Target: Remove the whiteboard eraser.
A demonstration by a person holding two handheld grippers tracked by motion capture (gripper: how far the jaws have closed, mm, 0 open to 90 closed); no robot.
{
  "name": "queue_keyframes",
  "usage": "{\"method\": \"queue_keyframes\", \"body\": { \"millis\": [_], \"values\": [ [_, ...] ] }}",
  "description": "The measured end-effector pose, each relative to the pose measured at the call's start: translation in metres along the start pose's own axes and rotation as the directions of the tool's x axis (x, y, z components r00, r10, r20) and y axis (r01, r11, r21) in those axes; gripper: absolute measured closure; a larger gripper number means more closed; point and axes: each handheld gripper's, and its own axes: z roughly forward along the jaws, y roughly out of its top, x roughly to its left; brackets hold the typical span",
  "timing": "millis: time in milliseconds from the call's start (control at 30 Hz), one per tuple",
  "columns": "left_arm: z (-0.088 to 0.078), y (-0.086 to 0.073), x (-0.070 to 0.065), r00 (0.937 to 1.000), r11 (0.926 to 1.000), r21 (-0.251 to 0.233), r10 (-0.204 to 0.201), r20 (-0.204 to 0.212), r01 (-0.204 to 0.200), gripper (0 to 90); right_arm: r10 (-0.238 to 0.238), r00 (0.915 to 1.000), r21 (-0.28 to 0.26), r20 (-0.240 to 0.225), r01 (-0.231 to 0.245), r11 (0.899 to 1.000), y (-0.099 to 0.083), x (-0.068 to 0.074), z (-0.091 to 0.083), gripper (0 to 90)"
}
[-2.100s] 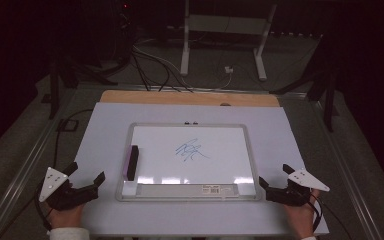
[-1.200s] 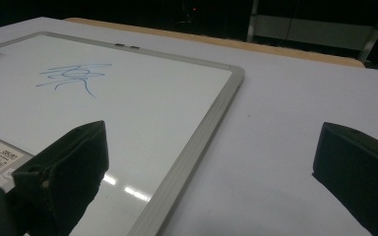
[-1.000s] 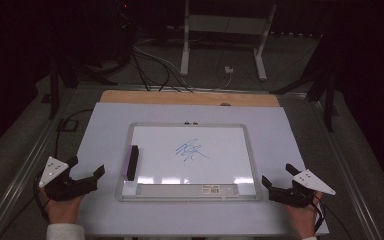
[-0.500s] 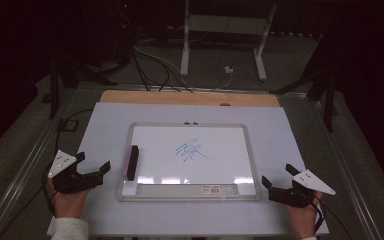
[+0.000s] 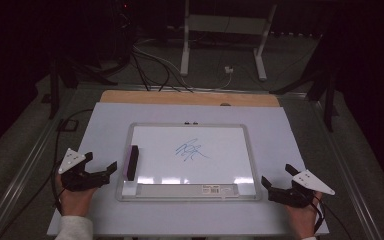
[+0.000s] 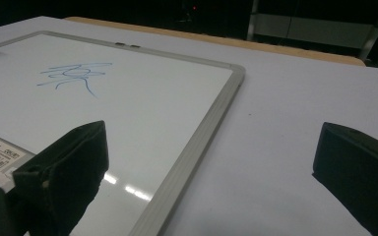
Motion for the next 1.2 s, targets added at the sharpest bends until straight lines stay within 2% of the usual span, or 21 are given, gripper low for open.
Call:
{"method": "queue_keyframes", "body": {
  "millis": [400, 800, 1200],
  "values": [
    [0.010, 0.005, -0.005, 0.9999, 0.9981, 0.060, 0.015, 0.007, -0.015, 5.0, -0.006, 1.0000, 0.002, 0.000, 0.006, 1.000, 0.000, 0.001, 0.000, 0.9],
    [0.021, 0.006, -0.008, 0.9997, 0.9943, 0.104, 0.023, 0.013, -0.024, 6.0, -0.011, 0.9999, 0.004, -0.002, 0.011, 1.000, 0.000, 0.002, 0.000, 0.9],
    [0.030, 0.005, -0.012, 0.9998, 0.9910, 0.133, 0.014, 0.015, -0.016, 6.2, -0.018, 0.9998, 0.008, -0.004, 0.018, 1.000, 0.001, 0.003, 0.000, 0.9]
  ]
}}
